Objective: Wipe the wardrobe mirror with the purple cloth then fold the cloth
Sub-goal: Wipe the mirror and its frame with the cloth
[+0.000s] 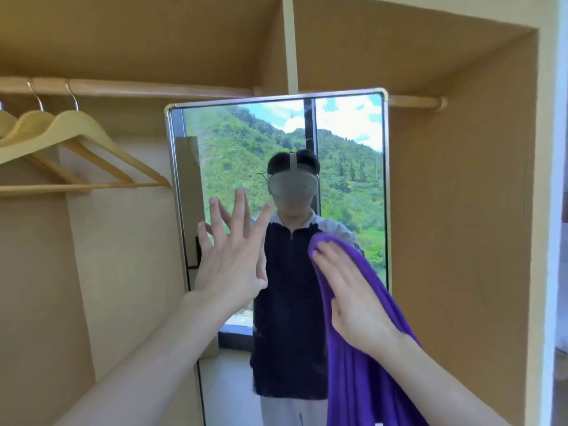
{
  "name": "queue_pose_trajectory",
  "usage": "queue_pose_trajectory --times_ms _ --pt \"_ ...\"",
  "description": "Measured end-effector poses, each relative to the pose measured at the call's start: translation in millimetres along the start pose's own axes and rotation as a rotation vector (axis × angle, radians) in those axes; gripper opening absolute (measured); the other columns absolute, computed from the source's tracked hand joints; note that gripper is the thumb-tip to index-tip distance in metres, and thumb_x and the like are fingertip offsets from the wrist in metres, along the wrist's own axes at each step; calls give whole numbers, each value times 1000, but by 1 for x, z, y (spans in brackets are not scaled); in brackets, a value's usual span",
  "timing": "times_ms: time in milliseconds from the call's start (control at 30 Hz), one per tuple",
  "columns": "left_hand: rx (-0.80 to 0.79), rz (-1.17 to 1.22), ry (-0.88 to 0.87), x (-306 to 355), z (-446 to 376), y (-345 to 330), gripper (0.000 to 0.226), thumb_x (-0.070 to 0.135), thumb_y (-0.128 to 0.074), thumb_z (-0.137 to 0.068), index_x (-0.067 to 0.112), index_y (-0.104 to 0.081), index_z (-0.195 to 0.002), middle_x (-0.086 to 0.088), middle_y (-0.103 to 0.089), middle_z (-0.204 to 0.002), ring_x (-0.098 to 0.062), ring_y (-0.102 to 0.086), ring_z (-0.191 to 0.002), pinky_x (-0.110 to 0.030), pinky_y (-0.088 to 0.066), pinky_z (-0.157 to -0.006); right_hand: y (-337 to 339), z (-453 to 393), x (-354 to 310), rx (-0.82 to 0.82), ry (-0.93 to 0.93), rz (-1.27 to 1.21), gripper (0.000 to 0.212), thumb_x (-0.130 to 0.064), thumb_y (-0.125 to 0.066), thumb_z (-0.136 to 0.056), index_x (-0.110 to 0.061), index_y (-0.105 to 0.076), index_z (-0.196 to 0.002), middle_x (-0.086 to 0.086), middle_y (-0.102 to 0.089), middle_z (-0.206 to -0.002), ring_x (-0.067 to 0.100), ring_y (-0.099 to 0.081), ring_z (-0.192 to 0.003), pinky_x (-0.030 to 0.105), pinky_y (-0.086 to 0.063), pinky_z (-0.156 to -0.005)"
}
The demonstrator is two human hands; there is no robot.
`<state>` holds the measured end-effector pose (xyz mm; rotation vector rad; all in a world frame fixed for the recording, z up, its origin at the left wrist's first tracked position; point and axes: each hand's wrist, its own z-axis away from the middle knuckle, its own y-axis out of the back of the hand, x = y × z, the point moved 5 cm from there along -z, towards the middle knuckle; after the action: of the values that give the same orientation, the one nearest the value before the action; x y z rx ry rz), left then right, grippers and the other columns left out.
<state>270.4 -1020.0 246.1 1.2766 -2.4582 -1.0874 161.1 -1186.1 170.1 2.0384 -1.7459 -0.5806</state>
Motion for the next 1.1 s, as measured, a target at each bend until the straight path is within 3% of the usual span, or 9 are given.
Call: queue_pose_trajectory --times_ms 100,233,300,400,600,733,867,1000,1100 --pt "-8 25 15 0 3 -4 138 51 -82 -72 42 29 -153 -8 49 -156 -51 24 -150 -68 -12 -120 3 -22 -12 53 -55 6 90 14 -57 -79 -13 -27 -160 1 -17 -169 8 -3 -156 24 -5 -126" --pt "1 52 -14 -3 3 -2 137 55 -80 -72 45 31 -152 -5 50 -156 -48 26 -150 -68 -13 -121 -36 1 -23 -260 192 35 100 18 -58 -73 -13 -20 -162 -2 0 -169 8 16 -154 30 2 -126" --pt "15 68 -32 1 3 5 138 59 -81 -69 46 28 -153 -4 47 -158 -44 26 -152 -70 -15 -120 -44 21 -20 -344 264 116 106 13 -68 -69 -12 -22 -161 0 -6 -170 10 14 -154 33 -3 -125" --pt "56 25 -102 25 1 15 146 66 -86 -59 41 17 -159 -6 39 -163 -40 27 -153 -74 -11 -115 -26 27 -10 -218 171 143 105 10 -81 -55 -7 -45 -151 9 -37 -161 21 -26 -151 40 -36 -118" --pt "-1 -17 -76 63 -15 11 158 72 -88 -46 41 18 -158 -8 37 -164 -46 28 -150 -81 -10 -110 30 -16 18 1 -11 64 89 0 -55 -80 -13 -22 -161 1 -13 -170 10 1 -157 24 -5 -126" --pt "-1 -72 -34 67 -19 5 162 71 -90 -41 38 14 -160 -11 30 -167 -51 18 -152 -82 -16 -107 51 -51 35 79 -27 38 84 -7 -48 -82 -13 -20 -161 1 -11 -170 13 -2 -158 27 -10 -127" --pt "12 -126 -14 73 -21 3 161 69 -91 -39 36 8 -162 -14 25 -168 -52 15 -152 -85 -15 -104 39 -54 44 121 -56 -4 81 -16 -40 -88 -16 -11 -163 -3 -2 -171 10 6 -157 20 0 -125" --pt "16 -194 23 79 -20 3 159 72 -88 -42 35 10 -161 -14 26 -168 -51 18 -151 -85 -15 -104 -13 3 46 2 -50 -9 83 -22 -38 -90 -17 0 -164 -3 7 -171 15 6 -158 34 -9 -127" --pt "9 -240 49 82 -21 3 159 74 -88 -41 34 8 -162 -16 23 -168 -52 15 -151 -85 -17 -103 -37 43 45 -74 -4 38 92 -19 -53 -84 -14 -6 -164 -4 6 -171 13 1 -158 34 -20 -122"
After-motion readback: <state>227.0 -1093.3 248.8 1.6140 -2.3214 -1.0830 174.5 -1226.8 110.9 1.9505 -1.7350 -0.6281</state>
